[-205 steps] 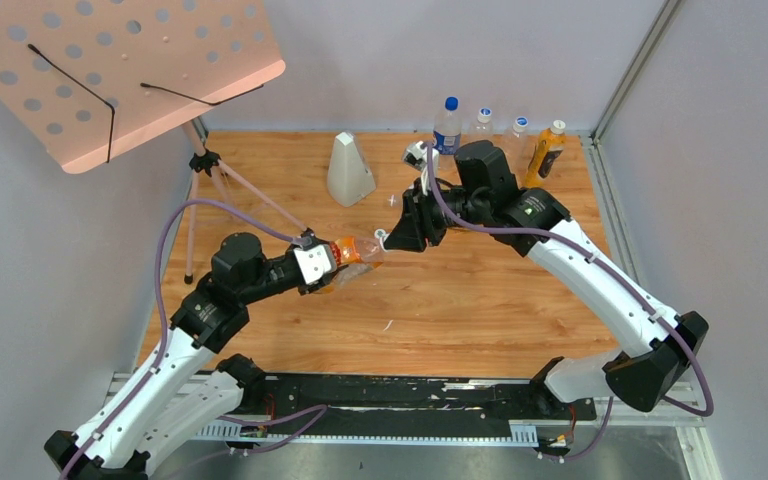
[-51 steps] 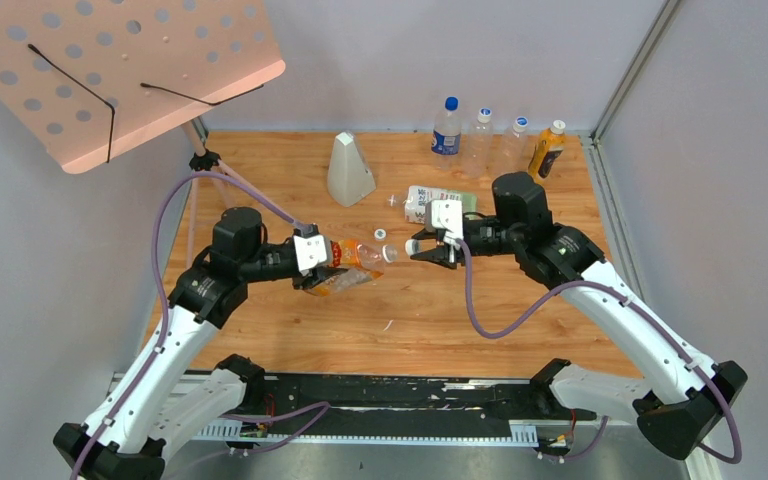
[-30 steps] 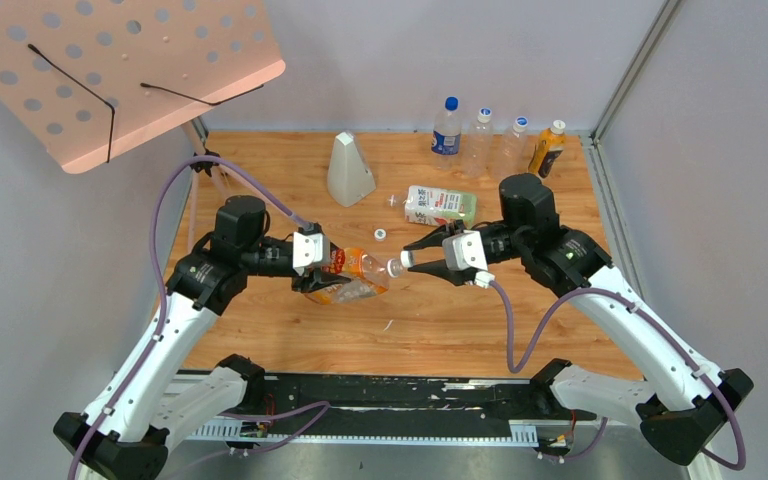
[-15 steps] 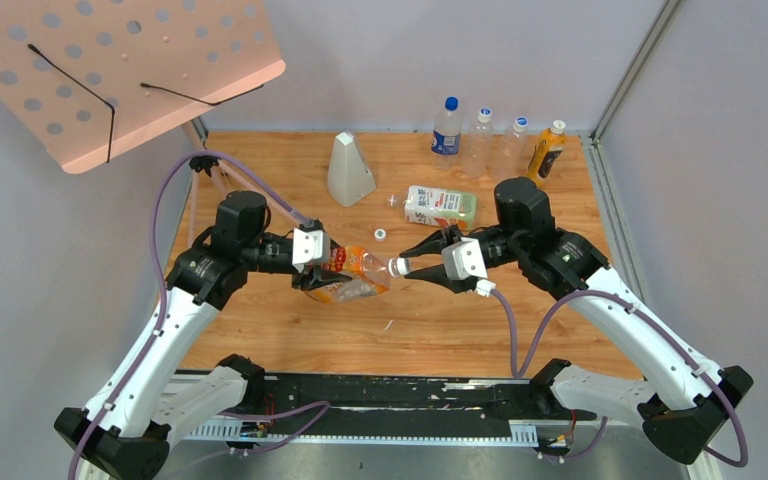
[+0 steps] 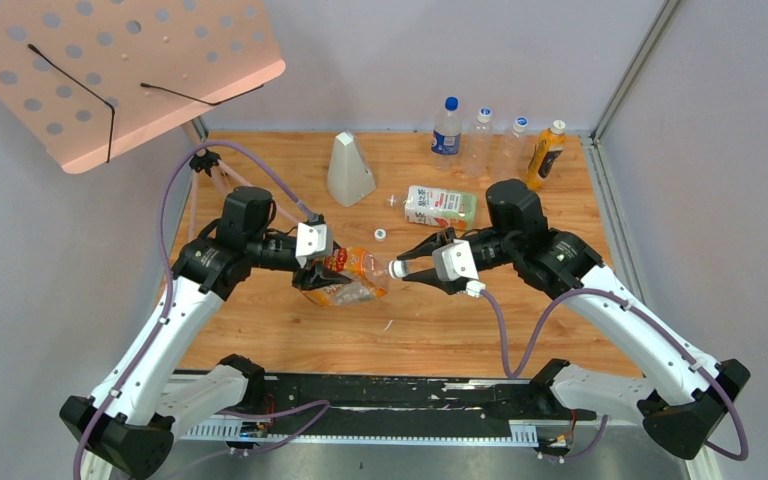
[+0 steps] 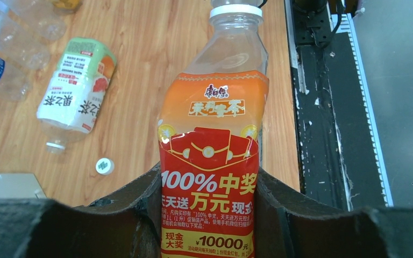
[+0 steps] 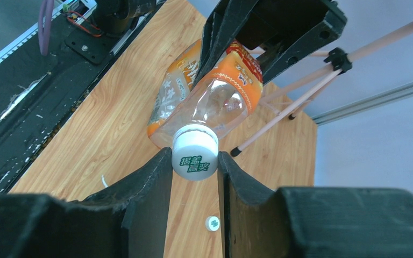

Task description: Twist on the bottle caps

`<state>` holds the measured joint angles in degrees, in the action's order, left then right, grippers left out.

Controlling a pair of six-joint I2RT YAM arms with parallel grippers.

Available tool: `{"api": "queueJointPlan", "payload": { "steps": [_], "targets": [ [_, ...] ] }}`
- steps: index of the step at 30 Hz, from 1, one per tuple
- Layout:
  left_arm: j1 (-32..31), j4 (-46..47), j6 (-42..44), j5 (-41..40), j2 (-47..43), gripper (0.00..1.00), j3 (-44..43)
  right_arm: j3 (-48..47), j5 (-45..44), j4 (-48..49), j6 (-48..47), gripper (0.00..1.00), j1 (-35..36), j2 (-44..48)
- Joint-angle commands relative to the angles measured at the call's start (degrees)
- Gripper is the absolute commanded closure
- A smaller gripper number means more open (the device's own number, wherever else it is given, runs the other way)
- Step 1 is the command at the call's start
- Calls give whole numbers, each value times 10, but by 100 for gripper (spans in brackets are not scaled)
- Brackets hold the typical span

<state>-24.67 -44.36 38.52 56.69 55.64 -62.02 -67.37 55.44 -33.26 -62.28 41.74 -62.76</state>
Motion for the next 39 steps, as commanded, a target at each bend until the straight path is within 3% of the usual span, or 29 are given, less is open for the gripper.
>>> {"api": "queueJointPlan", "payload": {
  "steps": [1, 7, 13, 24, 39],
  "targets": [
    [-2, 21, 10, 42, 0, 100, -37, -18, -5, -24, -20, 87, 15, -23],
    [-2, 83, -9, 58, -25, 100, -3, -24, 25, -29, -17, 88, 14, -31],
    [-3, 222, -77, 55, -72, 100, 78, -29, 36, -24, 0, 89, 14, -37],
    [-14, 339, -103, -22, -115, 100, 133, -44, 13, -11, 128, 88, 14, -52],
    [-53, 503, -78, -160, -153, 100, 206, -68, -89, 66, 494, 85, 13, -100]
  ]
}}
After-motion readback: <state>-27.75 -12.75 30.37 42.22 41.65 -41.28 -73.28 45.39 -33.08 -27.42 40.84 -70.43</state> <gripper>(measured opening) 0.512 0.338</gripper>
